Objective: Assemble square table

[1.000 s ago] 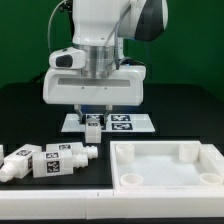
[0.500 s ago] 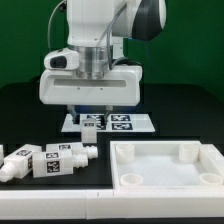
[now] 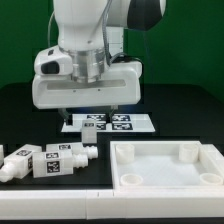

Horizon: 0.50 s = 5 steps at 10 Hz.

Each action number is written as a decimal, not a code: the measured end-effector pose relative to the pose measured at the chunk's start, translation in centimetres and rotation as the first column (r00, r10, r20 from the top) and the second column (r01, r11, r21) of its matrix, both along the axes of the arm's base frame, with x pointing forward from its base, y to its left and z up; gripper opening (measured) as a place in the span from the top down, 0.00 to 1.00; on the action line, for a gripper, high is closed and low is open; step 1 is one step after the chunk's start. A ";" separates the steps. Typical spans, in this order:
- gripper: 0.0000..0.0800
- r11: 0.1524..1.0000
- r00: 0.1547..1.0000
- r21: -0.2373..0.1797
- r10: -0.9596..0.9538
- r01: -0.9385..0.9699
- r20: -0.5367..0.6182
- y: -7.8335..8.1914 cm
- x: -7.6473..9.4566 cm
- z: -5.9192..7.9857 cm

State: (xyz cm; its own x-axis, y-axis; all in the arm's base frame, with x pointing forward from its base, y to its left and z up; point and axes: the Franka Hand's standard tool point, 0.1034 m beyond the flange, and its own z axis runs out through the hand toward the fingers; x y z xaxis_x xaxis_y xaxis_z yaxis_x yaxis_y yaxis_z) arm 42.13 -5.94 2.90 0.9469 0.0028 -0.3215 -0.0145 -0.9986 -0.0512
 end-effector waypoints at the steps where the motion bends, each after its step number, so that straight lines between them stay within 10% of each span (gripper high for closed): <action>1: 0.19 1.000 0.998 0.000 0.001 -0.001 -0.065 0.1 0.4 -0.2; 5: 0.19 0.998 0.936 -0.008 -0.067 0.068 -0.345 0.1 -0.3 -0.9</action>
Offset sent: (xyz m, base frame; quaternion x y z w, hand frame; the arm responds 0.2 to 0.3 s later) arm 0.0000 0.0000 0.0000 0.0000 -0.1296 0.0000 0.9916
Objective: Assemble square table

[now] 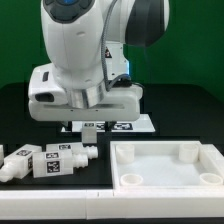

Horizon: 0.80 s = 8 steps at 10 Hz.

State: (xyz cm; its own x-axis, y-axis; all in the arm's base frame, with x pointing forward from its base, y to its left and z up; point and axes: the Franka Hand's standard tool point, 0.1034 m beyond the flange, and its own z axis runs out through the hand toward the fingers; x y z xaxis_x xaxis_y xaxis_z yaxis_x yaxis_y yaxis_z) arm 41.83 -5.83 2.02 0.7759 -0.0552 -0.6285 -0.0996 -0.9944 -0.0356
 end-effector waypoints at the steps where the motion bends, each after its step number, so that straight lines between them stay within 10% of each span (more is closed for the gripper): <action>1: 0.19 1.000 0.998 0.009 -0.003 0.004 -0.070 -0.1 0.0 -0.2; 4: 0.19 0.999 0.953 0.033 0.016 -0.006 -0.302 -0.1 1.2 0.2; 8: 0.19 0.997 0.957 0.044 0.067 -0.057 -0.283 0.4 1.4 -0.1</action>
Offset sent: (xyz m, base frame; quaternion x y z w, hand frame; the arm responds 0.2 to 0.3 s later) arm 0.0123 0.0133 0.0127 -0.0320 -0.2099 -0.0299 0.9767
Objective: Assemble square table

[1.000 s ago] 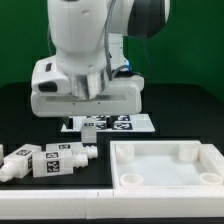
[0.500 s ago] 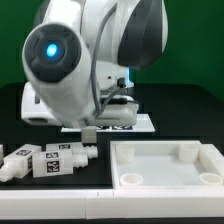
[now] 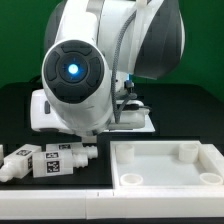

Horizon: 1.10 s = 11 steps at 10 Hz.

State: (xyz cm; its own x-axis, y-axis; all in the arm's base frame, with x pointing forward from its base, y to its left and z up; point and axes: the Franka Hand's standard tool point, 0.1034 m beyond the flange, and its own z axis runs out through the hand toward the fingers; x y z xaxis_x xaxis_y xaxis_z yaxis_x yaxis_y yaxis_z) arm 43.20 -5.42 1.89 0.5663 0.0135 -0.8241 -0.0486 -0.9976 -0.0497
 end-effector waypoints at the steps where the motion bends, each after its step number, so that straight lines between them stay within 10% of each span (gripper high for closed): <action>1: 0.19 1.000 1.000 -0.005 0.017 -0.017 0.002 0.1 -0.3 -0.5; 5: 0.22 1.000 1.000 -0.012 0.013 -0.013 -0.009 0.0 -0.7 -0.9; 8: 0.65 1.000 1.000 -0.013 0.013 -0.013 -0.001 -0.1 -0.6 -0.8; 11: 0.64 0.999 1.000 -0.034 0.000 0.000 0.006 2.7 1.6 2.9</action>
Offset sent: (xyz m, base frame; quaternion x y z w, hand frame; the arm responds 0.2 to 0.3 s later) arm 0.0000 0.0000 0.0000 0.0000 0.0000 0.0000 1.0000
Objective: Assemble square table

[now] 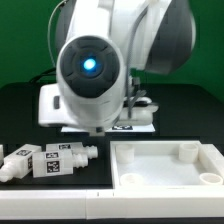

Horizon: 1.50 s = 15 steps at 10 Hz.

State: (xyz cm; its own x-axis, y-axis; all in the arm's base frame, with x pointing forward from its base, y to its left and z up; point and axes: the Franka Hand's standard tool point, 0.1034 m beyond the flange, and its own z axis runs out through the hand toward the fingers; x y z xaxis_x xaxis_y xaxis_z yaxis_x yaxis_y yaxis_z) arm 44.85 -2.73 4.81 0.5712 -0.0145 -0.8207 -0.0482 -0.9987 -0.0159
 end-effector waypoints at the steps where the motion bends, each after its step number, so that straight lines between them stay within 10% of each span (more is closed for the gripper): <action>1: 0.64 1.000 0.998 -0.005 0.002 -0.002 0.070 1.7 2.0 2.6; 2: 0.64 1.000 0.991 0.009 0.017 -0.019 0.135 2.3 3.1 4.3; 7: 0.64 1.000 0.880 -0.007 0.023 -0.022 0.474 1.7 4.7 3.8; 11: 0.64 0.998 0.726 -0.006 0.048 -0.060 0.686 7.4 10.8 8.2; 15: 0.64 0.997 0.546 -0.032 0.063 -0.066 0.836 6.6 11.4 7.8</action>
Offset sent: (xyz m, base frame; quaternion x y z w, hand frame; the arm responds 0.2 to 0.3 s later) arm 0.0000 0.0000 0.0000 0.0000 0.1938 0.0000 0.9810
